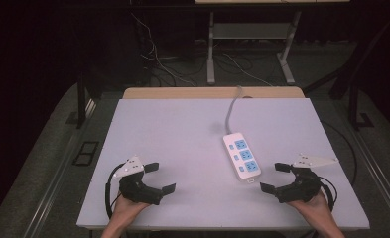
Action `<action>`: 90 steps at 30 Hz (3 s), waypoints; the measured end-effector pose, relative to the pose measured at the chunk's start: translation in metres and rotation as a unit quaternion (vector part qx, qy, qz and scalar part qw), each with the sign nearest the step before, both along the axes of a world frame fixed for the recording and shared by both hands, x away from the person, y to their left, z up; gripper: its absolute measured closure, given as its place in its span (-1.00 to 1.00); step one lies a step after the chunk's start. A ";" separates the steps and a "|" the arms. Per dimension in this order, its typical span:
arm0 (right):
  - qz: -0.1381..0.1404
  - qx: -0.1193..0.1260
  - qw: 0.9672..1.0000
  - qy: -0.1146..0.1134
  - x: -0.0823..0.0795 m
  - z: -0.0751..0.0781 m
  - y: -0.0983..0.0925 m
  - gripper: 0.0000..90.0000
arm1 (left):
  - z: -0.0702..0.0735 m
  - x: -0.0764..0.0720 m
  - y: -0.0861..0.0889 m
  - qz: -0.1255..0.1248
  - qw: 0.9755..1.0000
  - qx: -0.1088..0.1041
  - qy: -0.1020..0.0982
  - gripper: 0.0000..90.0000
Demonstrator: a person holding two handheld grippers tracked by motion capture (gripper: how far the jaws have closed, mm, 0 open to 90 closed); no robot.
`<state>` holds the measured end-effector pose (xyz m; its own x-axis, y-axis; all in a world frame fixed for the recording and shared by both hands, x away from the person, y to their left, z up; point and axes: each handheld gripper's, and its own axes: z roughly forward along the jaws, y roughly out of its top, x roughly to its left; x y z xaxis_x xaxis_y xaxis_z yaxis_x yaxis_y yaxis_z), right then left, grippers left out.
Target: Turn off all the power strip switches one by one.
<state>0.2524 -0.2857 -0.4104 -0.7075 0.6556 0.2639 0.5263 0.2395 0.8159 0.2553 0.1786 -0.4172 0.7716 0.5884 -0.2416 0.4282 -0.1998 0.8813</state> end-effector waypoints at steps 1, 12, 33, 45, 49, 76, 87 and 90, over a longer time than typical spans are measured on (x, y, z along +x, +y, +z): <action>-0.001 0.000 1.000 0.001 0.000 0.000 -0.001 -0.98 | 0.000 0.000 0.000 -0.001 1.000 -0.001 0.000 -1.00; -0.004 0.006 1.000 0.006 -0.001 0.001 -0.005 -0.98 | 0.000 -0.001 0.000 0.003 1.000 -0.004 0.001 -1.00; -0.004 -0.006 1.000 0.026 0.002 0.003 -0.007 -0.98 | 0.000 -0.006 0.000 0.001 1.000 -0.004 0.006 -1.00; 0.013 -0.027 0.999 0.035 0.009 0.014 -0.003 -0.98 | -0.001 -0.005 0.000 0.002 1.000 -0.003 0.008 -1.00; 0.018 -0.032 0.999 0.037 0.013 0.017 -0.002 -0.98 | -0.002 -0.005 0.000 0.002 1.000 -0.001 0.008 -1.00; 0.049 -0.062 0.996 0.049 0.042 0.032 0.019 -0.98 | -0.002 -0.004 0.000 0.001 1.000 0.000 0.011 -1.00; 0.061 -0.078 0.994 0.053 0.053 0.039 0.029 -0.98 | -0.002 -0.004 0.000 0.000 1.000 0.001 0.011 -1.00; 0.064 -0.083 0.993 0.053 0.056 0.039 0.032 -0.98 | -0.002 -0.004 0.000 0.000 1.000 0.001 0.011 -1.00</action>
